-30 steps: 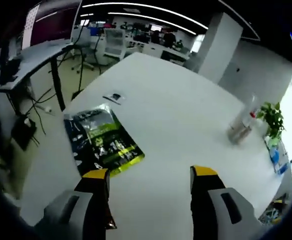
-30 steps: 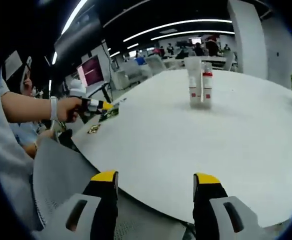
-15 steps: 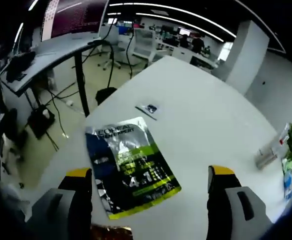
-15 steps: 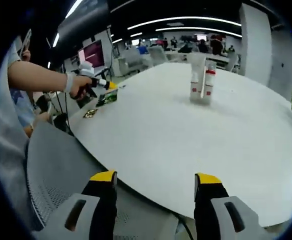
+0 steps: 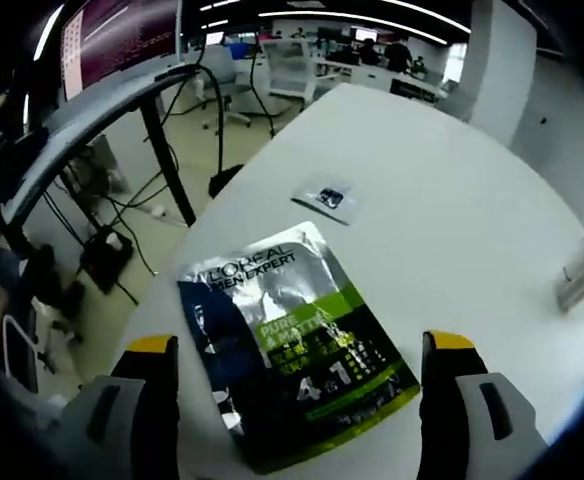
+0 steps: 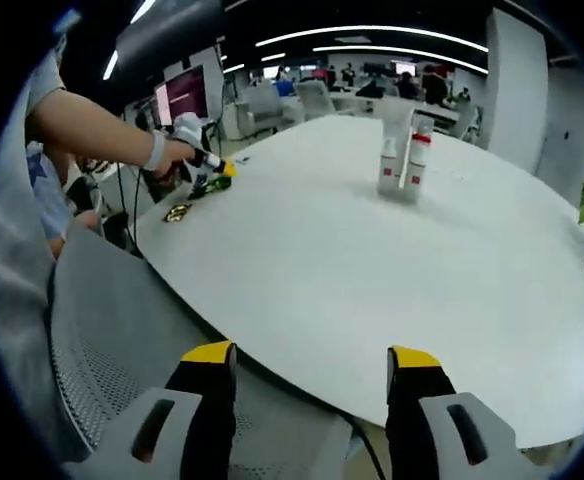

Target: Arrange the skincare products in the storage area until every visible bottle or jar stands upright without overlapping.

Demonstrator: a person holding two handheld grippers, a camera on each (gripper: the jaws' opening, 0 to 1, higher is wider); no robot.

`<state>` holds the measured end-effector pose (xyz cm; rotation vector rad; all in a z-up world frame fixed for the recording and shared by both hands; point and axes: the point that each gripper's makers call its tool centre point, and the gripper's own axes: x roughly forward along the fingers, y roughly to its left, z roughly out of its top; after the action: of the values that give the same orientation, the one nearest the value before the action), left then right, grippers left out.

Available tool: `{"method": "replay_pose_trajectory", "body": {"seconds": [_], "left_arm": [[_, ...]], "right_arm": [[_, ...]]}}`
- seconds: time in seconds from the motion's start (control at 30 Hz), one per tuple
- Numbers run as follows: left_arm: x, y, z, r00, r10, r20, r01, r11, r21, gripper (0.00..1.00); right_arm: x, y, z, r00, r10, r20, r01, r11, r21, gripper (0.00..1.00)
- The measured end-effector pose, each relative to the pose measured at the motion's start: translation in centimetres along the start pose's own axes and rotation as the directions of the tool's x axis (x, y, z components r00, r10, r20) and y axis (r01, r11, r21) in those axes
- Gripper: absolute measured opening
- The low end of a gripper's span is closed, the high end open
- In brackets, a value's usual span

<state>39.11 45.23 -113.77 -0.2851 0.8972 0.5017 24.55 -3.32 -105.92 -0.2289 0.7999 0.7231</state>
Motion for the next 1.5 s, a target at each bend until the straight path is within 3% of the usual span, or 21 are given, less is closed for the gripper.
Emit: {"method": "replay_pose_trajectory", "body": {"seconds": [0.07, 0.1, 0.13, 0.17, 0.33, 0.4, 0.5, 0.7, 0.97, 1.13, 1.27, 1.33, 1.37, 1.43, 1.5], "left_arm": [[0.3, 0.0, -0.7, 1.0, 0.0, -0.029, 0.0, 1.0, 0.013, 0.99], [0.2, 0.5, -0.7, 0.999, 0.023, -0.026, -0.021, 0.998, 0.065, 0.99], [0.6, -0.1, -0.1, 1.0, -0.002, 0.015, 0.002, 0.999, 0.039, 0.99], [0.5, 0.2, -0.6, 1.0, 0.006, -0.014, -0.006, 0.999, 0.042, 0.99], [0.8, -0.4, 0.3, 0.998, -0.052, 0.022, 0.049, 0.993, 0.107, 0.97], [0.9, -0.9, 0.5, 0.996, -0.083, 0.032, 0.077, 0.988, 0.136, 0.93], [0.9, -2.1, 1.0, 0.986, -0.155, 0.055, 0.139, 0.964, 0.226, 0.82], [0.8, -3.0, 1.0, 0.978, -0.199, 0.054, 0.177, 0.944, 0.277, 0.68], [0.5, -3.3, 0.5, 0.972, -0.224, 0.068, 0.196, 0.936, 0.294, 0.63], [0.3, -4.1, 0.3, 0.961, -0.263, 0.09, 0.221, 0.919, 0.328, 0.48], [-0.4, -4.7, -0.5, 0.959, -0.275, 0.07, 0.245, 0.928, 0.282, 0.36], [-0.5, -4.7, -0.6, 0.959, -0.273, 0.071, 0.241, 0.923, 0.301, 0.33], [-0.6, -4.8, -0.7, 0.957, -0.282, 0.073, 0.249, 0.921, 0.298, 0.31], [-1.0, -4.9, -1.0, 0.951, -0.304, 0.062, 0.278, 0.923, 0.268, 0.27], [-1.6, -5.4, -1.3, 0.941, -0.333, 0.067, 0.312, 0.925, 0.219, 0.24]], "right_arm": [[-0.1, 0.0, -0.1, 1.0, -0.002, -0.004, 0.002, 1.0, 0.0, 0.6], [-0.1, 0.0, -0.1, 1.0, -0.003, -0.005, 0.003, 1.0, 0.0, 0.59], [-0.1, -0.1, -0.1, 1.0, -0.004, -0.007, 0.004, 1.0, 0.001, 0.59], [-0.1, -0.1, -0.2, 1.0, -0.005, -0.01, 0.005, 1.0, 0.002, 0.59], [-0.1, 0.0, -0.3, 1.0, -0.006, -0.018, 0.006, 1.0, -0.003, 0.57], [0.0, 0.2, -0.5, 1.0, -0.006, -0.024, 0.005, 1.0, -0.009, 0.57], [0.1, 0.5, -0.6, 0.999, 0.0, -0.033, -0.001, 1.0, -0.021, 0.56], [0.1, 0.6, -0.5, 0.999, 0.001, -0.04, -0.003, 1.0, -0.03, 0.54], [0.3, 1.2, -0.4, 0.999, 0.014, -0.045, -0.016, 0.999, -0.05, 0.51], [0.3, 1.2, -0.5, 0.999, 0.015, -0.046, -0.017, 0.999, -0.049, 0.49], [0.1, 1.2, -0.5, 0.999, 0.014, -0.041, -0.016, 0.999, -0.051, 0.48], [0.0, 1.2, -0.6, 0.999, 0.013, -0.038, -0.015, 0.999, -0.047, 0.47], [0.0, 1.1, -0.6, 0.999, 0.012, -0.036, -0.014, 0.999, -0.043, 0.47], [0.0, 1.2, -0.4, 1.0, 0.025, -0.013, -0.024, 0.999, 0.047, 0.46], [0.0, 1.0, 0.0, 1.0, 0.022, 0.003, -0.023, 0.999, 0.045, 0.46]]}}
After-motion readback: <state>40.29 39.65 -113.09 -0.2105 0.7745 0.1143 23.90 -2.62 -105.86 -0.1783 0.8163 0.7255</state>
